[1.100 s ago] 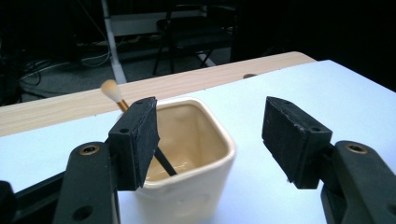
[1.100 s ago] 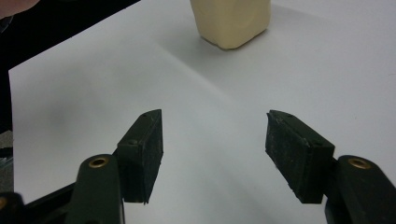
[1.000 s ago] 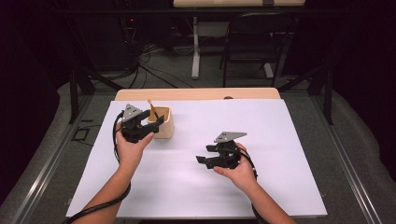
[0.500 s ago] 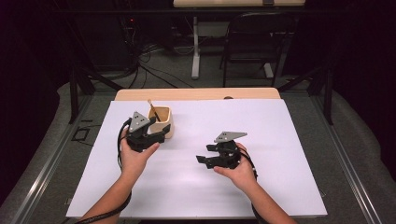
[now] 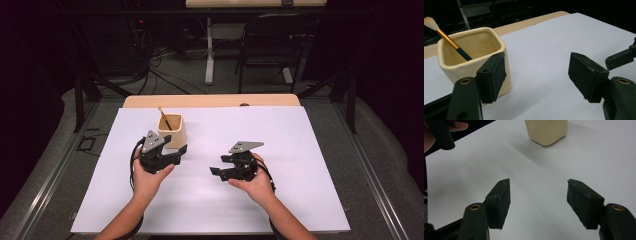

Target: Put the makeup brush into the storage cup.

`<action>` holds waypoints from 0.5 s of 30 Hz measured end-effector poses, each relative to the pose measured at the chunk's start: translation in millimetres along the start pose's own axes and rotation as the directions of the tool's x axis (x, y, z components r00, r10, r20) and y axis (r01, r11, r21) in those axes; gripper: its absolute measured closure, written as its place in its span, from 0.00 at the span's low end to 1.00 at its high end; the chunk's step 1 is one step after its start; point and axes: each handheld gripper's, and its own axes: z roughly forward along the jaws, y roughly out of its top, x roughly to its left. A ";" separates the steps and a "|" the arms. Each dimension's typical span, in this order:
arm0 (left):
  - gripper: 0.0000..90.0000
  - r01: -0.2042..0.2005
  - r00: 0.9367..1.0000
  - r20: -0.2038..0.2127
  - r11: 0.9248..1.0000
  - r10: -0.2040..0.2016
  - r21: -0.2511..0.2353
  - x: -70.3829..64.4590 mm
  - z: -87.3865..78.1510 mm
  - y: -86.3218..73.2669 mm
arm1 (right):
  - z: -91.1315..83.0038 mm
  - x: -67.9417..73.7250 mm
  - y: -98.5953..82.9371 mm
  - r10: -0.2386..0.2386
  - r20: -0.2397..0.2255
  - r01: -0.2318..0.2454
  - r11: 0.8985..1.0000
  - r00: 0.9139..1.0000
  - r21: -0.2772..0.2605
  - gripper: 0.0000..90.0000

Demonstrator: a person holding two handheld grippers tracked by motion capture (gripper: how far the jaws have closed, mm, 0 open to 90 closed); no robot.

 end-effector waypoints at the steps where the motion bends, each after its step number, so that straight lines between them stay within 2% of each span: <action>1: 0.33 0.003 1.000 0.007 1.000 -0.003 -0.002 -0.9 0.2 -1.7 | 0.0 0.0 0.1 0.000 0.000 0.000 1.000 1.000 0.000 0.39; 15: 0.32 -0.015 0.999 0.040 1.000 0.016 -0.015 -13.7 -5.6 -20.6 | 0.0 0.1 0.0 -0.001 0.001 0.001 1.000 1.000 0.001 0.39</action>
